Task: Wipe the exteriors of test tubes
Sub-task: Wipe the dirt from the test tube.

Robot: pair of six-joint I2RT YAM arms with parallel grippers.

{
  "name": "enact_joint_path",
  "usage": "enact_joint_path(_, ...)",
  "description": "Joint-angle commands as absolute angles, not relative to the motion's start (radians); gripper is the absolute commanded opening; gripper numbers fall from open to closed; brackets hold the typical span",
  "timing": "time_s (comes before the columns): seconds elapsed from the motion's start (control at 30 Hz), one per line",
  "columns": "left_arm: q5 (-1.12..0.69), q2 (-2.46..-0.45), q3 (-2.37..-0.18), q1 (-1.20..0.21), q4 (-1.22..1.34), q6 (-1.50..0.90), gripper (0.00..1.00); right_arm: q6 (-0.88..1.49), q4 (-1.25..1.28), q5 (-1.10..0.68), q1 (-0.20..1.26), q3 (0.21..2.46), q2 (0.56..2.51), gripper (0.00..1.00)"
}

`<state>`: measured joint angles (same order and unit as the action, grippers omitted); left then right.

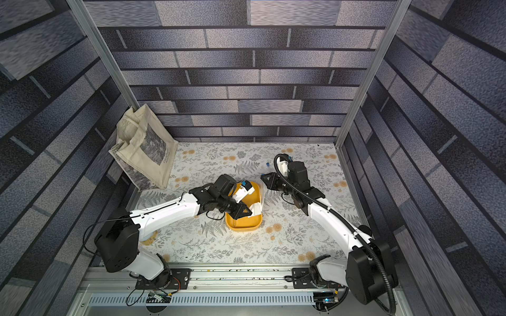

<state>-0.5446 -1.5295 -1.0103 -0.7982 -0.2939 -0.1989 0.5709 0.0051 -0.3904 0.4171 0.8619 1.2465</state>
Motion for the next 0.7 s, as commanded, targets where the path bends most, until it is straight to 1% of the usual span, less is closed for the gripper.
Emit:
enact_joint_path(0.0,-0.529,-1.461,-0.955,-0.813,-0.214,-0.258,0.11,0.583,0.011,-0.388,0.426,0.887,1.258,0.09)
enact_joint_path(0.13,-0.520,-1.456,-0.956,-0.811,-0.207,-0.264,0.11,0.577,0.013,-0.395,0.425,0.884,1.268,0.09)
enact_joint_path(0.33,-0.521,-1.491,-1.023,-0.796,-0.222,-0.249,0.11,0.573,0.012,-0.402,0.425,0.878,1.275,0.10)
enact_joint_path(0.67,-0.560,-1.584,-1.206,-0.696,-0.298,-0.181,0.12,0.577,0.019,-0.404,0.426,0.862,1.276,0.10)
